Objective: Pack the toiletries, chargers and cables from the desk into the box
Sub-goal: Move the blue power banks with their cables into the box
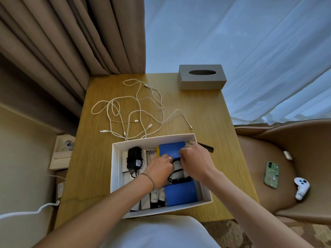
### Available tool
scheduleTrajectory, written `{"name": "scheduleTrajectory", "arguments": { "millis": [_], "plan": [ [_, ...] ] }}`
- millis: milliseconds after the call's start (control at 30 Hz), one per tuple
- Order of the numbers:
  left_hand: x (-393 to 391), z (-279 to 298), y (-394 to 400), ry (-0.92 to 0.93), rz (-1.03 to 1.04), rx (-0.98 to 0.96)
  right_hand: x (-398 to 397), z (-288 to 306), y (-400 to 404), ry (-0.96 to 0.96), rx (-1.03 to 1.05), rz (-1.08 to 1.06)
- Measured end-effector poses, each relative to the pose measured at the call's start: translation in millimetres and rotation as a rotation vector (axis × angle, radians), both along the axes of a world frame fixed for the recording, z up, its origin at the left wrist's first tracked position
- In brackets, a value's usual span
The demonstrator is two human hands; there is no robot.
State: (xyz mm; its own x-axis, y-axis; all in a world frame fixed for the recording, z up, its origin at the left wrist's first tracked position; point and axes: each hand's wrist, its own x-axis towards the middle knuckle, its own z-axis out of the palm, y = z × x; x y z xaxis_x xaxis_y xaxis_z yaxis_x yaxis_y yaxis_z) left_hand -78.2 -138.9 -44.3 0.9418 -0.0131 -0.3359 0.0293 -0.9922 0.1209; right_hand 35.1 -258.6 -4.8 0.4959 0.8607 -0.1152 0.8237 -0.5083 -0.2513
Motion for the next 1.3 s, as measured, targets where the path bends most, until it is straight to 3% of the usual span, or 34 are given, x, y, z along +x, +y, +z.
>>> {"name": "scheduleTrajectory", "arguments": {
  "millis": [133,233,433,667,867,1000,1167,1300],
  "plan": [
    [-7,11,12,-0.157,0.060,-0.093,26,12,-4,0.200,0.414,-0.288],
    [-12,25,26,-0.319,0.150,-0.215,61,3,-5,0.320,0.540,-0.499],
    [-8,39,48,-0.477,0.403,-0.319,106,-63,-20,0.330,0.184,-0.561],
    [-5,40,58,-0.568,0.489,-0.243,109,-111,-25,0.200,0.042,-0.485],
    [-9,37,84,-0.535,0.620,-0.206,110,-119,-23,0.171,0.017,-0.444],
    [-20,30,102,-0.431,0.690,-0.231,110,-115,-24,0.313,0.024,-0.509],
    [-31,22,112,-0.249,0.728,-0.234,109,-88,-24,0.606,0.231,-0.673],
    [-33,17,109,-0.299,0.696,-0.178,96,-34,-27,0.769,0.495,-0.756]
  ]
}}
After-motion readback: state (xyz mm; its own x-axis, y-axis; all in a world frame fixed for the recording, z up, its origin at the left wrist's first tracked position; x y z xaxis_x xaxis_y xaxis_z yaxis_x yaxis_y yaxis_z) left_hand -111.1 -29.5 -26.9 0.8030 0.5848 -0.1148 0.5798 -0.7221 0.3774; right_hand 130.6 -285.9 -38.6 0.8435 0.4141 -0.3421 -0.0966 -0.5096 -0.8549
